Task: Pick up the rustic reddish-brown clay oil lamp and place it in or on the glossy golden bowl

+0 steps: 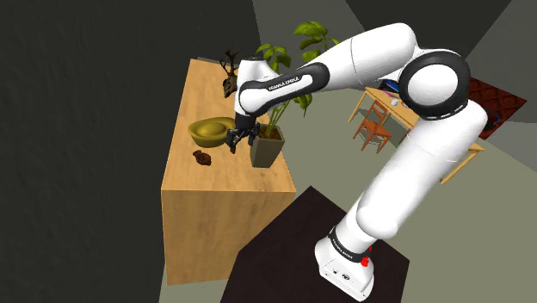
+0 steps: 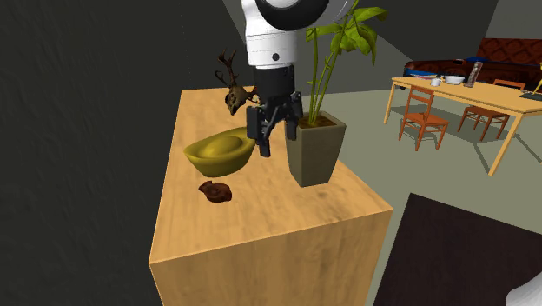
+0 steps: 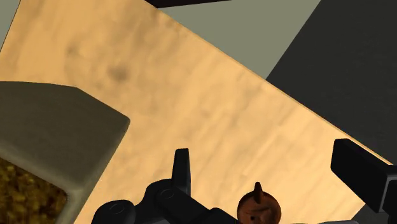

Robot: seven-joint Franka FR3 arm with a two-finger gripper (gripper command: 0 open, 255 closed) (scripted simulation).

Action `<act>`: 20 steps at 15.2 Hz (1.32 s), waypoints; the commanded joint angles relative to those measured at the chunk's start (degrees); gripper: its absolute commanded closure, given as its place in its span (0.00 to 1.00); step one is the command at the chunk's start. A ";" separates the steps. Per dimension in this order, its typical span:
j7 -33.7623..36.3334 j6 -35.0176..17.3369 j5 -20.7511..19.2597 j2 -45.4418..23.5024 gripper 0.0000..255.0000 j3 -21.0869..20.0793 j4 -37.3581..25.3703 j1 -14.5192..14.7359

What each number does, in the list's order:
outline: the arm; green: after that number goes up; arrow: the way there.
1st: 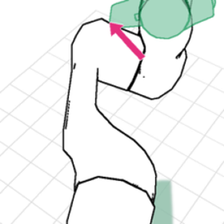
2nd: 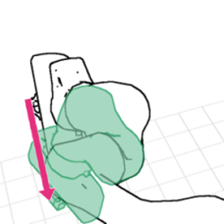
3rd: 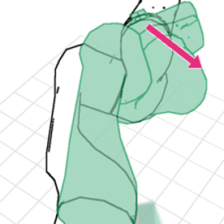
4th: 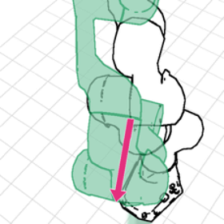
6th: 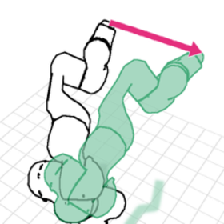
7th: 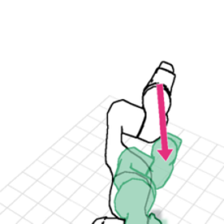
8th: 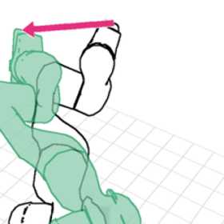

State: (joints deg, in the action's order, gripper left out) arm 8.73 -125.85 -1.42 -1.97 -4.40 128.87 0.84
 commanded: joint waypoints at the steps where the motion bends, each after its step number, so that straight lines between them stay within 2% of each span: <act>1: -0.04 -1.98 -0.07 -4.15 0.00 -0.03 -2.78 0.04; 9: -0.07 -7.19 -0.60 -21.49 0.00 -0.12 -16.86 0.61; 16: -0.42 -7.72 -0.85 -36.62 0.00 -0.16 -33.14 1.39; 20: -0.33 -9.67 -1.00 -38.75 0.00 -0.04 -33.31 1.51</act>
State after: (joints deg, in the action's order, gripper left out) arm 8.34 -135.07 -2.39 -40.14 -4.46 95.74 2.29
